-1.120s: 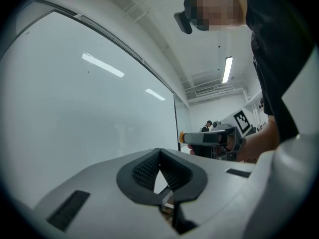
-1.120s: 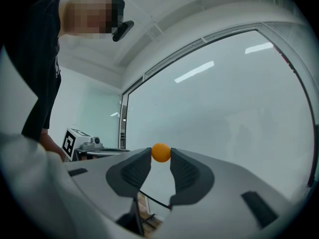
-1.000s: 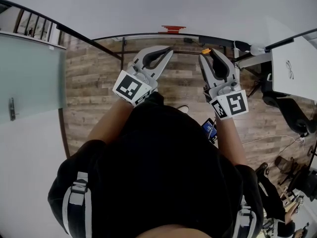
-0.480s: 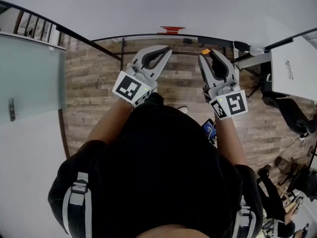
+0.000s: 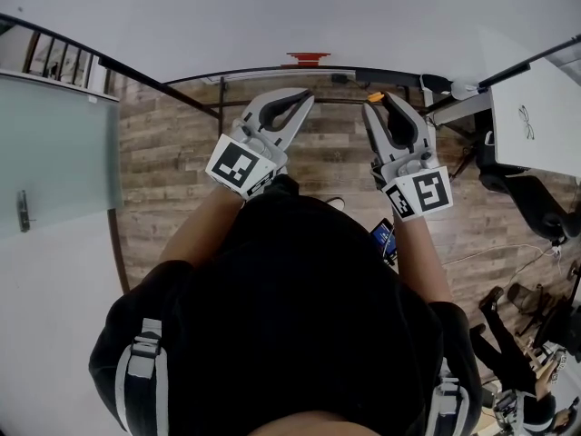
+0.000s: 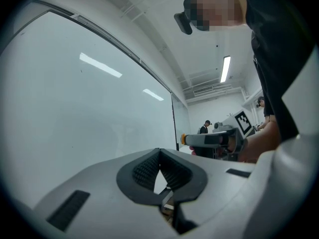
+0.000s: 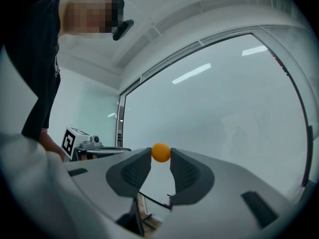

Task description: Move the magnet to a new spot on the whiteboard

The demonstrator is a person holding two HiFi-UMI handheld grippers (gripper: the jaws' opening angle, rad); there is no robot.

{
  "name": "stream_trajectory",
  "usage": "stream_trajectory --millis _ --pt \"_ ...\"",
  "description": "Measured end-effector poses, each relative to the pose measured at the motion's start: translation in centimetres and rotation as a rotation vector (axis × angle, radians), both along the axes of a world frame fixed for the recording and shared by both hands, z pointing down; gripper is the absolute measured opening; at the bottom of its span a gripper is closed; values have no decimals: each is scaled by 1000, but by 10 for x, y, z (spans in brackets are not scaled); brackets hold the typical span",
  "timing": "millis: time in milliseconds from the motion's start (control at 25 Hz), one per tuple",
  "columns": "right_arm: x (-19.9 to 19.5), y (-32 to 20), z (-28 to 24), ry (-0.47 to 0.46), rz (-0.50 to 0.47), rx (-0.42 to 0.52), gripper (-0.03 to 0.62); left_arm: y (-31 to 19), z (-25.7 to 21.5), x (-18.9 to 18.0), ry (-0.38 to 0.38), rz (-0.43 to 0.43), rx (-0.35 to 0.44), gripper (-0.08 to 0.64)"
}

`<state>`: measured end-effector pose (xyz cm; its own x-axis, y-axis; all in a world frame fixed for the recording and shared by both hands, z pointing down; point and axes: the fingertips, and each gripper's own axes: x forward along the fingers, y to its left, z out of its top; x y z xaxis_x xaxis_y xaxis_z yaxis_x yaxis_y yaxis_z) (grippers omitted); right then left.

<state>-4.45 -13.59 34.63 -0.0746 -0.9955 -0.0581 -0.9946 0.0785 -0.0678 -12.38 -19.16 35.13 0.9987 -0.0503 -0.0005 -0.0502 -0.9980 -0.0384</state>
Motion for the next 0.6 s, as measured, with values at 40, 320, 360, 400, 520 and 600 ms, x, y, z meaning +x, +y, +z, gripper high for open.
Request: stream_trajectory --millis 40,320,360,400,520,600 --pt "1 2 0 0 4 0 117 2 0 1 0 3 0 5" --pt "17 28 1 8 45 -3 117 22 2 19 -2 33 -5 5" --pt "20 33 1 9 51 -4 117 27 2 22 -2 39 -5 5" --pt "23 38 2 9 58 -4 118 31 1 25 -1 44 -3 5" --pt "33 55 3 9 79 -2 117 46 1 36 -1 56 3 5" --pt "40 67 4 7 92 -2 118 57 2 43 0 65 5 5"
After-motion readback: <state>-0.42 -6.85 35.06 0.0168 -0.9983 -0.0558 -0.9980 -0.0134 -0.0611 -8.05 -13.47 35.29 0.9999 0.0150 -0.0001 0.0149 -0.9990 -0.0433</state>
